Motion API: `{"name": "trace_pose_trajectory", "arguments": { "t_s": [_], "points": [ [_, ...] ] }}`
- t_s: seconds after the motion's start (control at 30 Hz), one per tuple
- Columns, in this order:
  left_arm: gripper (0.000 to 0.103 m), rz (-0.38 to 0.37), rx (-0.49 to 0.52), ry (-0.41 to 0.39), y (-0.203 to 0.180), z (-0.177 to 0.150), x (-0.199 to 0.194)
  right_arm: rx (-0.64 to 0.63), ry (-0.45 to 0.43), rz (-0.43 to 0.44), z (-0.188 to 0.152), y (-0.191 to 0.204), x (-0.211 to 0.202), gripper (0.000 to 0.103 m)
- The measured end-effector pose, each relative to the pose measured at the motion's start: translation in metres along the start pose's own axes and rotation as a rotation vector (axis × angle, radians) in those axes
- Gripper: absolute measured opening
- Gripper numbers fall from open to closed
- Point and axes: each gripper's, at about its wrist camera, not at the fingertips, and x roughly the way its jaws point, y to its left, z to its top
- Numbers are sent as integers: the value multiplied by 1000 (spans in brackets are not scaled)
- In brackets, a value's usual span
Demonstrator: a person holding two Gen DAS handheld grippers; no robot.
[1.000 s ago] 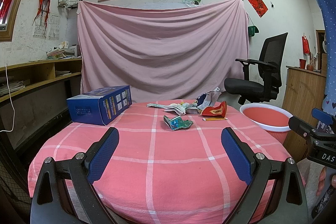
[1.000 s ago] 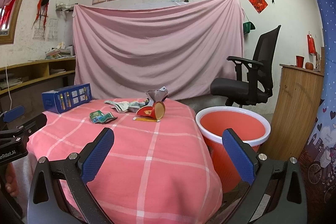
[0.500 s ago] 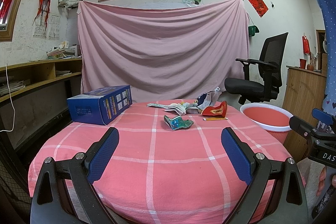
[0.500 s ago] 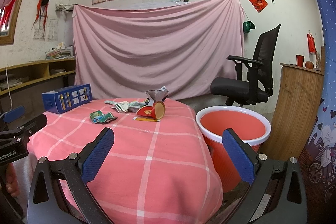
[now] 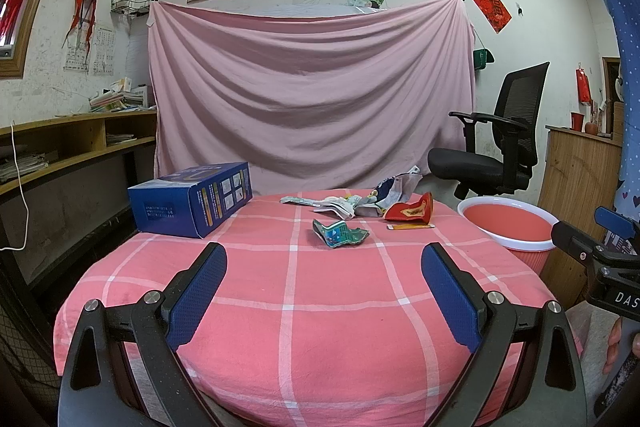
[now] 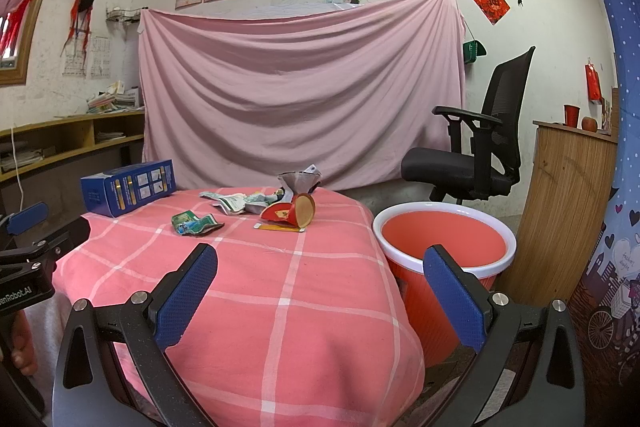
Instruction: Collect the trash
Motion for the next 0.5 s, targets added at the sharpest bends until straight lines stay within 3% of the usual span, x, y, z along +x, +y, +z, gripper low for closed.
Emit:
{"name": "trace_pose_trajectory", "arguments": {
  "t_s": [0.5],
  "points": [
    [95,-1,0,-1,0,0,0,2,0,0,-1,3,2,103]
  ]
}}
